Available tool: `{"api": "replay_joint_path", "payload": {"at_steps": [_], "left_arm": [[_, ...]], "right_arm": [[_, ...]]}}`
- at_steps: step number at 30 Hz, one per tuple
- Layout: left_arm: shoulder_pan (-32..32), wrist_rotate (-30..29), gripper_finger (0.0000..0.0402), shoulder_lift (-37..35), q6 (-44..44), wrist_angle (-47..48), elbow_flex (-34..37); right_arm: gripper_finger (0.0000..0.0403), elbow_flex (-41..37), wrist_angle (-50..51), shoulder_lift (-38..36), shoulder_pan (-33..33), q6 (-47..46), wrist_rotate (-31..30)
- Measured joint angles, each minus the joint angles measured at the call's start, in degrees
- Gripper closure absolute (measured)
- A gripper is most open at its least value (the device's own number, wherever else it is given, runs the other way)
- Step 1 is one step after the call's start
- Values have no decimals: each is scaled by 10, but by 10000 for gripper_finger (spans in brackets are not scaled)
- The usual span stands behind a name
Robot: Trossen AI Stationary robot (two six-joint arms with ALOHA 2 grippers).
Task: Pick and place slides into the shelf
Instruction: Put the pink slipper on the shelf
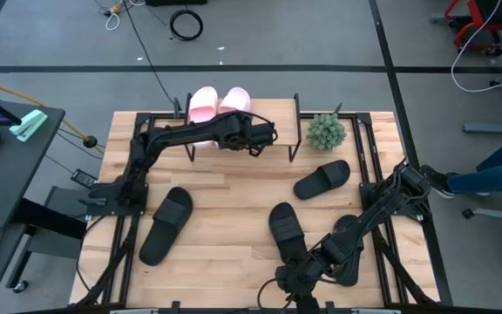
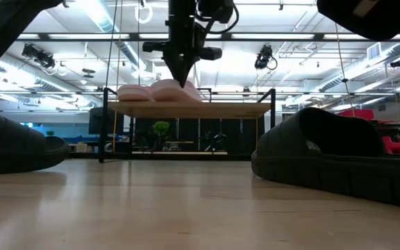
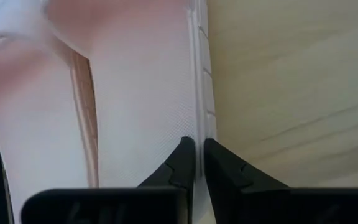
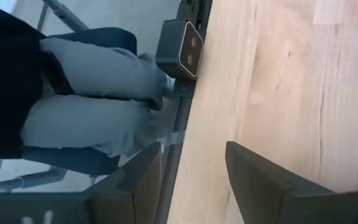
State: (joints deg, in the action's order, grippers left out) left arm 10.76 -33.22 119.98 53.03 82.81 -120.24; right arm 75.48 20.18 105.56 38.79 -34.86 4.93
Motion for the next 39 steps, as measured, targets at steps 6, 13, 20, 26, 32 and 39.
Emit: {"api": "replay_joint_path", "payload": {"at_steps": [6, 13, 20, 26, 32, 39], "left_arm": [[0, 37, 343, 3, -84, -13, -1], [0, 39, 285, 2, -72, -12, -1], [-4, 73, 252, 2, -101, -6, -12], [-20, 123, 257, 2, -150, 16, -82], [-44, 139, 285, -38, -232, 64, -126], [-93, 142, 327, -120, -311, 62, -128]], "right_arm": [[218, 0, 3, 0, 0, 4, 0], [218, 0, 4, 0, 0, 1, -14], [218, 0, 5, 0, 3, -10, -45], [218, 0, 85, 0, 9, -41, -190], [218, 0, 230, -6, -8, -114, -310], [227, 4, 280, -8, -62, -62, -424]]}}
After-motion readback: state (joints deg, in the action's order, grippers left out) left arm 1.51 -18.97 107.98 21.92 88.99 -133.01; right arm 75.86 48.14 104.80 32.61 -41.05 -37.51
